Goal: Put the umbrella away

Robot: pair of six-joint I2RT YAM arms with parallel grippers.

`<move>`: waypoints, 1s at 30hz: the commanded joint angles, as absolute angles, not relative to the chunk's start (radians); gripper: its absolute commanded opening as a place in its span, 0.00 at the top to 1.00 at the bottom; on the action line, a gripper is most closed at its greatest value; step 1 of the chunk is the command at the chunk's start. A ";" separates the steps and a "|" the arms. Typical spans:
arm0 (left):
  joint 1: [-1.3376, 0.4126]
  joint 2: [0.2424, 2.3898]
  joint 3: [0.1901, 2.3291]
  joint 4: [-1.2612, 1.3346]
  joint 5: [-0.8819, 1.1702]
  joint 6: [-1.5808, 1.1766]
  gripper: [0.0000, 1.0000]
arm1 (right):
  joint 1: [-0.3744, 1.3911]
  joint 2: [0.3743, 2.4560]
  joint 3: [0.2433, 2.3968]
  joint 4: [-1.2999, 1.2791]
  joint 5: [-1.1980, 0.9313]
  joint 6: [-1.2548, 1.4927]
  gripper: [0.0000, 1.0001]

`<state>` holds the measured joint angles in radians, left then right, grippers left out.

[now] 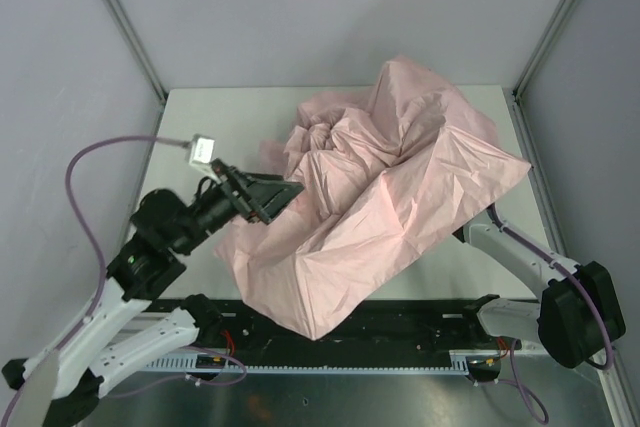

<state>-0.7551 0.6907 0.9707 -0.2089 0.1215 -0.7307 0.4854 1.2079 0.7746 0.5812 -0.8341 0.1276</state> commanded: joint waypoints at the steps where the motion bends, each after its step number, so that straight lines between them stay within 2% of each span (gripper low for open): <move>1: -0.760 0.557 0.867 -0.182 -0.088 -0.815 0.01 | 0.496 1.178 0.773 0.697 -0.807 0.153 1.00; 5: -0.759 0.562 0.841 -0.180 -0.097 -0.839 0.01 | 0.529 1.147 0.772 0.668 -0.809 0.144 1.00; 10: -0.758 0.673 0.929 -0.157 0.040 -0.762 0.01 | 0.566 1.111 0.771 0.662 -0.807 0.141 1.00; 15: -0.758 0.761 0.901 0.119 0.299 -0.743 0.01 | 0.595 1.135 0.772 0.713 -0.812 0.171 1.00; 24: -0.775 0.846 0.898 0.346 0.394 -0.713 0.02 | 0.679 1.168 0.775 0.710 -0.872 0.175 1.00; 26: -0.782 0.859 0.894 0.357 0.403 -0.703 0.12 | 0.684 1.170 0.778 0.731 -0.892 0.203 1.00; 30: -0.784 0.855 0.866 0.388 0.381 -0.702 0.44 | 0.690 1.174 0.785 0.754 -0.918 0.270 1.00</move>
<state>-0.7601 0.8513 0.8772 0.2268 0.3191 -0.7139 0.6548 1.1633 0.7532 0.6914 -0.8478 0.2161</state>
